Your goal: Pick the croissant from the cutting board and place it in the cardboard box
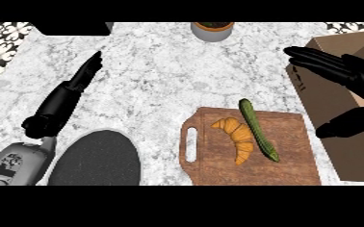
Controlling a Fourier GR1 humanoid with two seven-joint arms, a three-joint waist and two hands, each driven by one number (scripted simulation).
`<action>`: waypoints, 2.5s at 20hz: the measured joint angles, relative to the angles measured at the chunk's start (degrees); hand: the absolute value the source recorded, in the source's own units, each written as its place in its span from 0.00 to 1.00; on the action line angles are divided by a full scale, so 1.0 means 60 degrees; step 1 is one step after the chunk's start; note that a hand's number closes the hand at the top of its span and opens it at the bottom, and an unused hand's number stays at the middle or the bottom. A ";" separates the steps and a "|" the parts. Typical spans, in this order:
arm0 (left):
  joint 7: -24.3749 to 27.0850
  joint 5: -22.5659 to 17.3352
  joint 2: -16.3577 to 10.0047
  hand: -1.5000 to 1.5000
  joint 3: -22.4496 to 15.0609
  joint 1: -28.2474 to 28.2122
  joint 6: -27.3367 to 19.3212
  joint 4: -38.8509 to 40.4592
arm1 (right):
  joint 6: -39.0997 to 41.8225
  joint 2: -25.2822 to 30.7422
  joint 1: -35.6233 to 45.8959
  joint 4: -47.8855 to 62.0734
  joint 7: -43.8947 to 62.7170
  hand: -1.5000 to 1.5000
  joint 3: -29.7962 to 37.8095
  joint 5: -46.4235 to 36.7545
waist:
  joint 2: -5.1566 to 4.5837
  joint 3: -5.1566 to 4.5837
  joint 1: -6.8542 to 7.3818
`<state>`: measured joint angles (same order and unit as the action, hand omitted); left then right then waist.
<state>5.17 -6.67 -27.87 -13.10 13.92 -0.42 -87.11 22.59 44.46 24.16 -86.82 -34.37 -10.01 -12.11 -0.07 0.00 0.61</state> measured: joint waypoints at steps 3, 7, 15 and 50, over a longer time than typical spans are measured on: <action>-0.0065 0.0040 0.0003 0.50 0.0056 0.0070 0.0041 0.0022 | 0.0105 0.0253 0.0066 -0.0638 0.0429 0.00 -0.0744 -0.1060 | 0.0019 -0.0008 -0.0041; -0.0027 0.0157 0.0172 0.50 0.0061 0.0022 0.0014 0.0075 | 0.0454 0.0241 0.0177 -0.1579 0.1382 0.00 -0.1667 -0.2191 | 0.0031 -0.0010 -0.0075; 0.0071 0.0212 0.0219 0.50 0.0393 -0.0112 0.0289 0.0137 | 0.1622 -0.0236 -0.0121 -0.3851 0.4191 0.00 -0.2805 -0.3689 | 0.0043 -0.0011 -0.0141; -0.0306 0.1703 0.1674 0.50 0.1648 -0.0350 0.1562 -0.0376 | 0.1412 -0.3482 -0.1440 -0.2075 0.4659 0.00 -0.3661 -0.9057 | 0.0011 0.0001 -0.0086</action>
<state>3.33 3.55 -17.83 -3.22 11.82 8.95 -89.37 31.06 23.57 15.52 -99.27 -6.41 -31.97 -66.45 -0.01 0.01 0.10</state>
